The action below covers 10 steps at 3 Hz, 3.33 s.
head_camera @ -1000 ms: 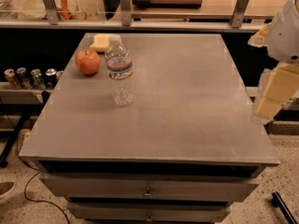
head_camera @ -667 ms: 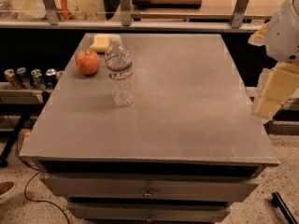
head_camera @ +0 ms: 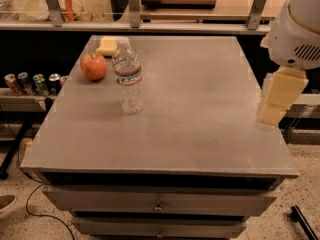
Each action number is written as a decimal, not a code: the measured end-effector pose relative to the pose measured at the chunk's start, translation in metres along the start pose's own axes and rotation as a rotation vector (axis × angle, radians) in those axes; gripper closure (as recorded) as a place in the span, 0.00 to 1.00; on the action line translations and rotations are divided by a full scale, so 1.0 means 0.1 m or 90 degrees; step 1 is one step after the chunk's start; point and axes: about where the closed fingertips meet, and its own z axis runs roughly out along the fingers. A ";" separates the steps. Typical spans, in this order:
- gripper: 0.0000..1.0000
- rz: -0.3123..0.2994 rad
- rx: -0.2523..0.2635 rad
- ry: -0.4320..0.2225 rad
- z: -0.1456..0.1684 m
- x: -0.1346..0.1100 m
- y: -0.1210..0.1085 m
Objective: Pick apple
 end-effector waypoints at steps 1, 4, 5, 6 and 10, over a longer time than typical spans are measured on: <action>0.00 0.016 0.001 0.021 0.04 -0.04 -0.01; 0.00 -0.017 -0.046 -0.057 0.14 -0.40 -0.09; 0.00 -0.058 -0.075 -0.119 0.18 -0.46 -0.11; 0.00 -0.090 -0.093 -0.177 0.22 -0.41 -0.22; 0.00 -0.160 -0.103 -0.355 0.58 -0.02 -1.15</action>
Offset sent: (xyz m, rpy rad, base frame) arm 0.0086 0.0141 -0.0120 -0.0199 0.0580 -0.0542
